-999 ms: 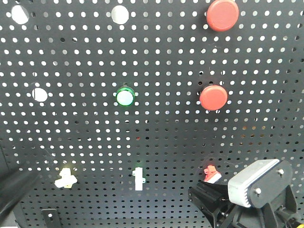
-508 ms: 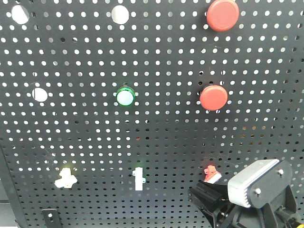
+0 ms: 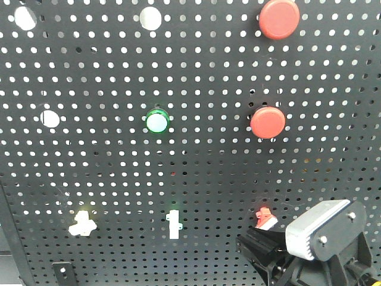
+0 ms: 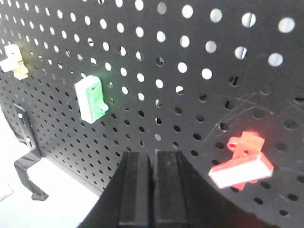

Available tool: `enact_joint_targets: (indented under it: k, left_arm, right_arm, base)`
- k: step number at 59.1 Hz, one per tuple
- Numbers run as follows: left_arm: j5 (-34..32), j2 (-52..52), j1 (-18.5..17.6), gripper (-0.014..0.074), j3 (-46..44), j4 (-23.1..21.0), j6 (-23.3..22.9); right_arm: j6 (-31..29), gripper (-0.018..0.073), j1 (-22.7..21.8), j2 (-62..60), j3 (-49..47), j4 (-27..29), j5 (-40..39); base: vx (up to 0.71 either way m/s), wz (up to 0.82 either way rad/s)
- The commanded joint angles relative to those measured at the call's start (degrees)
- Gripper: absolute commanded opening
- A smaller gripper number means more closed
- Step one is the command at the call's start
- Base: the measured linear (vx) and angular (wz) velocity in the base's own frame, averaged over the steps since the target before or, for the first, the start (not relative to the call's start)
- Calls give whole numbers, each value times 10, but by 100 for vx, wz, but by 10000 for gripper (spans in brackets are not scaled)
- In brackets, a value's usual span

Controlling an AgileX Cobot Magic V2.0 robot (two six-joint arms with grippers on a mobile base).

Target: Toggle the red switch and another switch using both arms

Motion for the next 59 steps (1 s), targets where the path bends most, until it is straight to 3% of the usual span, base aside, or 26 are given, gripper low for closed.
enact_joint_targets:
  k: [1,34,42,51,59]
  left_arm:
    - [-46,-3,1,2,11,-6,-7]
    - [-46,-3,1,2,11,-6,-7]
    - [-46,-3,1,2,11,-6,-7]
    - [-46,-3,1,2,11,-6,-7]
    - [-46,-3,1,2,11,-6,-7]
  right_arm:
    - [-2,-6,-1,-12,-18,-1,-47]
    - [-2,-6,-1,-12,-18,-1,-47]
    - [-32,-6,-7,-20,-18,-8,-45]
    - [-56,-6,-30,-74,-18,3,-8]
    - [-61,-6,-91,-151,-18,15,88]
  base:
    - [0,0]
    - [0,0]
    - [0,0]
    - [0,0]
    - [0,0]
